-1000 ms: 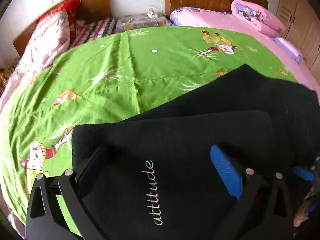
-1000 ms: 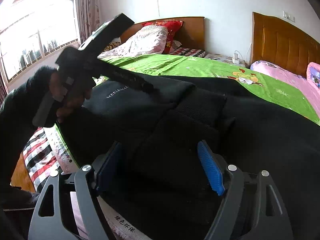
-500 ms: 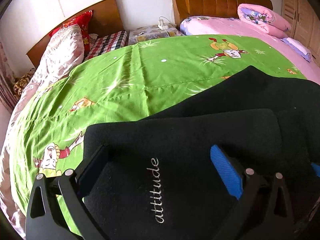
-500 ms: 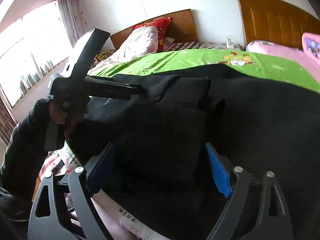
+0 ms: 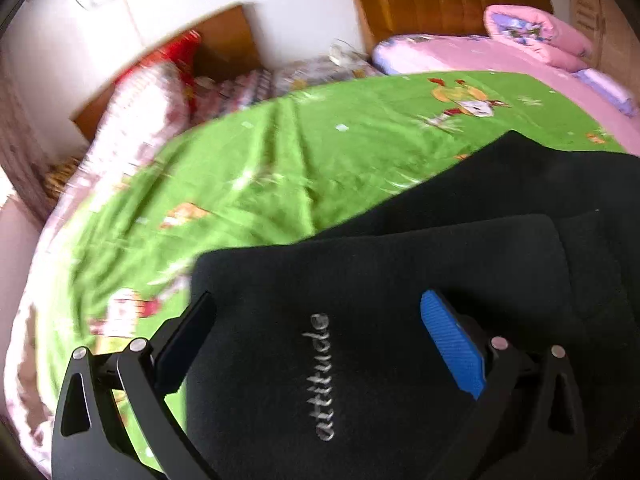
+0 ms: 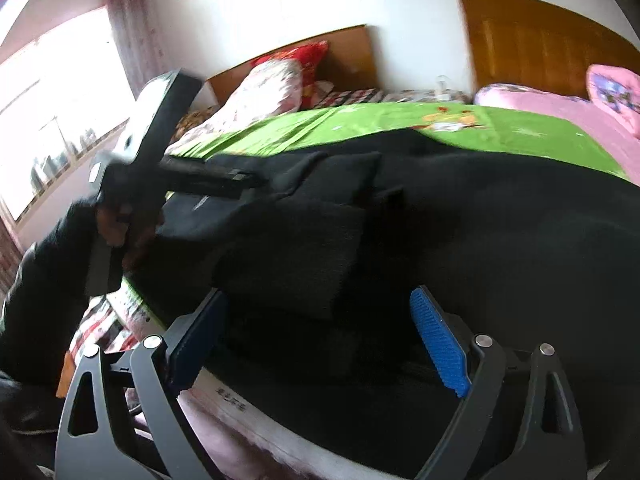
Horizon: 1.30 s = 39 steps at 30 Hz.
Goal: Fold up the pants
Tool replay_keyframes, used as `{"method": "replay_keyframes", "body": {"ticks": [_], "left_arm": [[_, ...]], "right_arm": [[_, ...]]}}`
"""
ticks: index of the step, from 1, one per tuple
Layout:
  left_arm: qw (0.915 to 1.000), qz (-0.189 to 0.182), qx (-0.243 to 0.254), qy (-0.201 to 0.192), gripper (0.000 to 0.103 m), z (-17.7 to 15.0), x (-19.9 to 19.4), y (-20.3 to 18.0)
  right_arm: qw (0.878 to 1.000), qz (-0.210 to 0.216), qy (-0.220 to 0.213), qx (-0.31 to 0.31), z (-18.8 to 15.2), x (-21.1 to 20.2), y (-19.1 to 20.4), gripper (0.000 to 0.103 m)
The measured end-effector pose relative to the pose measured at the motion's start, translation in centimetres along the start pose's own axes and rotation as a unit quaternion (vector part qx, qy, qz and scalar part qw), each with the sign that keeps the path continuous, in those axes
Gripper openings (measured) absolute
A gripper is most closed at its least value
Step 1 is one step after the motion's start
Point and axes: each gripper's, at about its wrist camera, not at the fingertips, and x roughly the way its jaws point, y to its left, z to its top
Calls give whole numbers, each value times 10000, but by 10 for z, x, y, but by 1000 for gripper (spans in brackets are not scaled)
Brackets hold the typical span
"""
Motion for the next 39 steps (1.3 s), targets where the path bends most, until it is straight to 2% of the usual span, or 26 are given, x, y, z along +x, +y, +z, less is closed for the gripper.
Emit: {"method": "replay_keyframes", "body": {"ticks": [1, 2, 4, 6, 9, 11, 12, 15, 17, 20, 23, 29, 32, 33, 35, 37, 39], "left_arm": [[9998, 111, -6, -154, 101, -2, -12, -4], [9997, 12, -31, -255, 102, -3, -22, -9], [9979, -469, -71, -444, 102, -5, -45, -24], [9958, -740, 88, -527, 102, -8, -60, -46], [9946, -802, 570, -329, 102, -18, -57, -78], [9947, -624, 693, -427, 102, -25, -53, -88], [9946, -616, 665, -509, 102, -28, -53, -88], [9944, -899, 412, -385, 102, -30, -46, -79], [9930, -1058, 327, -407, 102, -31, -42, -76], [9900, -1360, 87, -377, 102, -32, -34, -70], [9877, -1543, -27, -263, 102, -32, -30, -67], [9876, -1540, -32, -293, 102, -33, -31, -68], [9875, -1549, -39, -299, 102, -33, -30, -68], [9874, -1554, -39, -301, 102, -33, -30, -69], [9873, -1557, -41, -299, 102, -33, -30, -68], [9871, -1575, -49, -288, 102, -33, -29, -69], [9871, -1576, -57, -287, 102, -34, -31, -68]], "right_arm": [[9998, -92, -169, 49, 0, -12, -8, 88], [9995, -171, -253, 77, 0, -18, -13, 88], [9976, -470, -467, 198, -2, -39, -30, 88], [9953, -648, -584, 411, -6, -55, -46, 88], [9893, -773, -867, 879, -19, -90, -75, 88], [9835, -810, -1019, 1256, -35, -119, -98, 89], [9814, -822, -1051, 1379, -41, -128, -106, 89], [9720, -949, -1050, 1877, -67, -157, -132, 89], [9621, -1032, -1105, 2268, -84, -172, -151, 89], [9473, -1009, -1192, 2798, -93, -178, -173, 89], [9400, -805, -1074, 3138, -88, -167, -191, 89], [9375, -499, -725, 3368, -75, -136, -209, 90], [9438, -538, -540, 3216, -62, -126, -208, 91], [9428, -521, -542, 3249, -58, -122, -211, 95], [9364, -547, -543, 3423, -54, -120, -217, 95], [9253, -476, -591, 3716, -57, -122, -220, 95], [9280, -393, -525, 3667, -59, -123, -217, 96]]}}
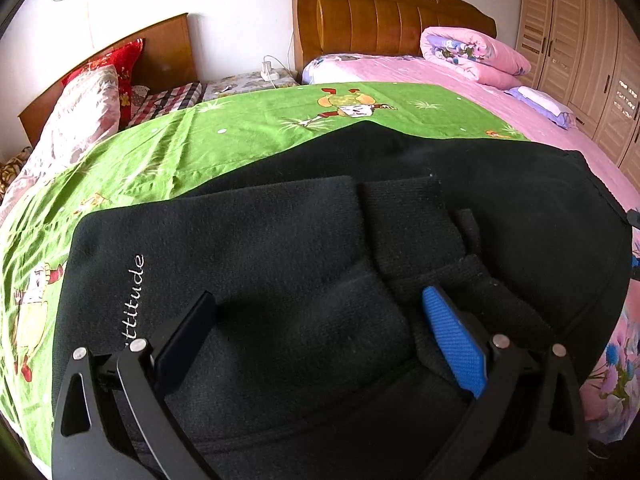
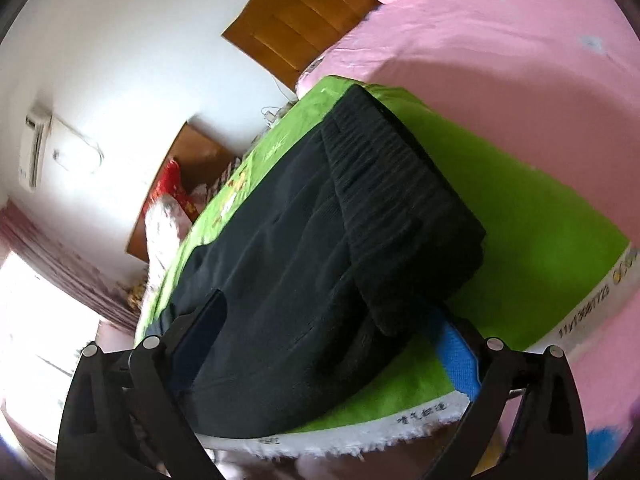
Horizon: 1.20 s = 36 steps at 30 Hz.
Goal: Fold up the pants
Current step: 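Grasp the pants' folded end with the right gripper and lift it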
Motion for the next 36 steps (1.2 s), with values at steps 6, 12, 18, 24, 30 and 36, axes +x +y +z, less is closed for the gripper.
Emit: {"method": "replay_keyframes", "body": {"ticks": [6, 12, 18, 24, 30, 36], "left_arm": [[10000, 18, 15, -16, 102, 0, -1, -1], [10000, 42, 28, -22, 102, 1, -1, 1], [9995, 235, -22, -189, 101, 5, -31, -4], [9991, 127, 414, 30, 102, -9, -33, -8], [9991, -320, -169, -205, 102, -19, -39, 23], [9908, 331, -1017, -825, 102, -31, -92, 96]], "right_arm": [[9984, 42, 320, -458, -23, 3, 18, 71], [9993, 247, -189, 216, -25, 0, -2, 29], [9953, 56, -830, -495, -31, -17, 33, 23], [9804, 34, -1336, -1448, -29, -20, 101, 23], [9561, 260, -1335, -2597, -39, 1, 188, 23], [9045, 695, -797, -4131, -97, 52, 281, 23]]}}
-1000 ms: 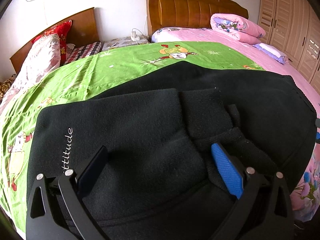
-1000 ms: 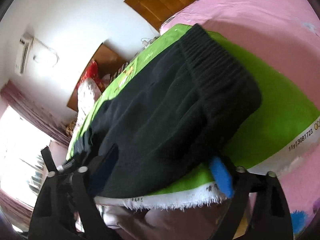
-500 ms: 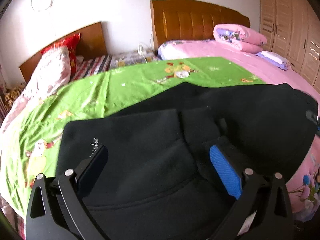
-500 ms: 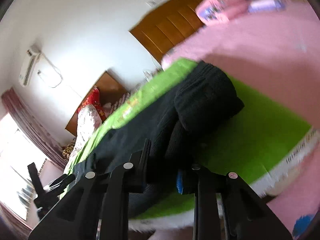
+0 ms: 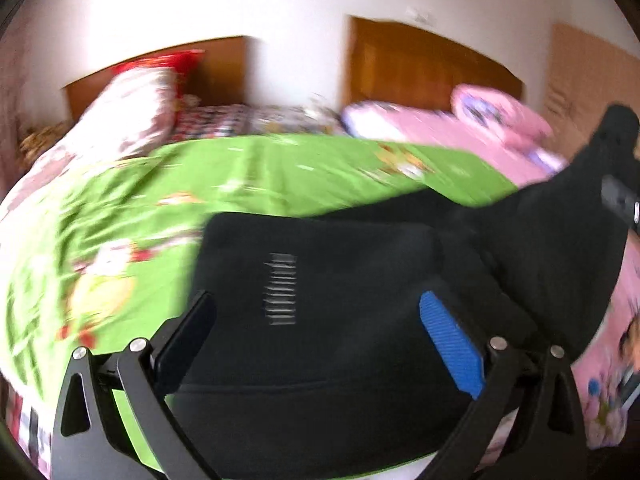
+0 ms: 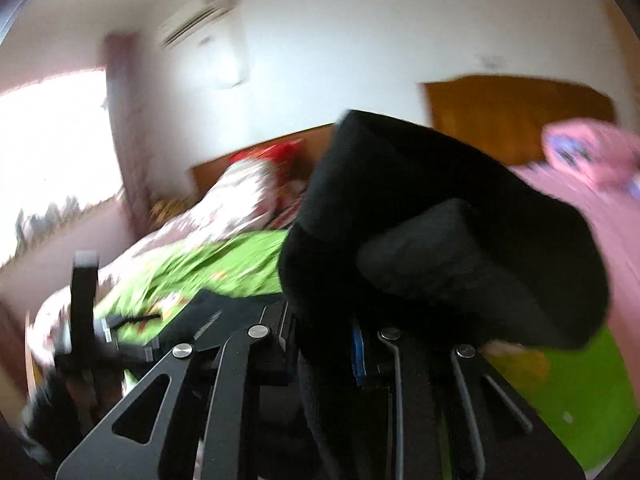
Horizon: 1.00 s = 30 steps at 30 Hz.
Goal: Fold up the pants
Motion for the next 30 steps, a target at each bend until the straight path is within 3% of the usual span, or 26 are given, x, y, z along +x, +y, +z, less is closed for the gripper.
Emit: {"method": "replay_keyframes", "body": {"ticks": [4, 6, 8, 9, 10, 12, 14, 18, 24, 28, 30], "left_arm": [[9983, 325, -463, -106, 102, -3, -22, 48], [9973, 335, -639, -108, 102, -7, -31, 64], [9969, 354, -694, -114, 102, -7, -37, 72], [9970, 334, -690, -94, 102, -7, -38, 73], [9972, 276, -688, -71, 102, -7, -38, 73], [9969, -30, -788, 14, 102, -6, -35, 73], [9953, -392, -881, 122, 101, -5, -30, 69], [9921, -714, -889, 528, 101, -7, -14, 54], [9722, -1588, -1432, 951, 101, -2, -5, 52], [9456, -2090, -1706, 1818, 101, 8, 18, 40], [9402, -2207, -1631, 2015, 101, 13, 27, 29]], "right_arm": [[9927, 443, 448, -1030, -22, 32, 64, 23], [9815, 524, 825, -1648, -42, 49, 92, 23], [9587, 330, 1151, -2580, -76, 64, 121, 23], [9477, 221, 1125, -2978, -87, 63, 131, 23], [9252, 15, 954, -3674, -102, 60, 144, 23], [9072, -89, 892, -4110, -107, 56, 155, 23], [9170, 52, 917, -3883, -102, 54, 149, 22], [9274, 119, 780, -3658, -100, 45, 138, 19], [9471, 210, 396, -3178, -88, 38, 123, 14], [9562, 284, 179, -2907, -76, 32, 119, 14], [9571, 285, 128, -2881, -75, 30, 121, 14]]}}
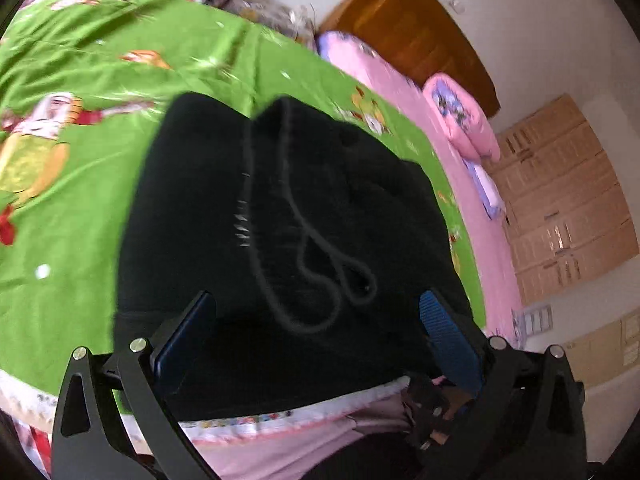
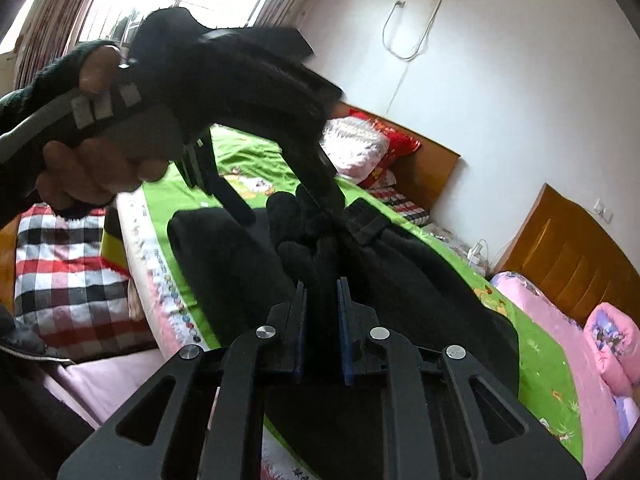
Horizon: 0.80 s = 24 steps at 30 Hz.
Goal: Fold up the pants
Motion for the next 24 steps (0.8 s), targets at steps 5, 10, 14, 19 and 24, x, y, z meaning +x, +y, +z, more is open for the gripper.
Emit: {"method": "replay_keyframes", "body": {"ticks": [5, 10, 14, 19, 24], "left_arm": [[9984, -396, -57, 406, 101, 22, 39, -14], [9989, 247, 82, 383, 66, 33, 73, -19], [9995, 159, 88, 267, 56, 30, 67, -11], [9999, 59, 56, 85, 60, 27, 67, -10], [10000, -30, -54, -42, 67, 27, 69, -14]], "right_arm": [[10000, 6, -46, -17, 2, -2, 2, 14], [9997, 164, 190, 28, -2, 1, 0, 27], [9984, -48, -26, 566, -14, -23, -24, 84], [9900, -446, 170, 1328, -56, -63, -58, 88], [9821, -618, 552, 1690, -94, -82, -59, 88]]}}
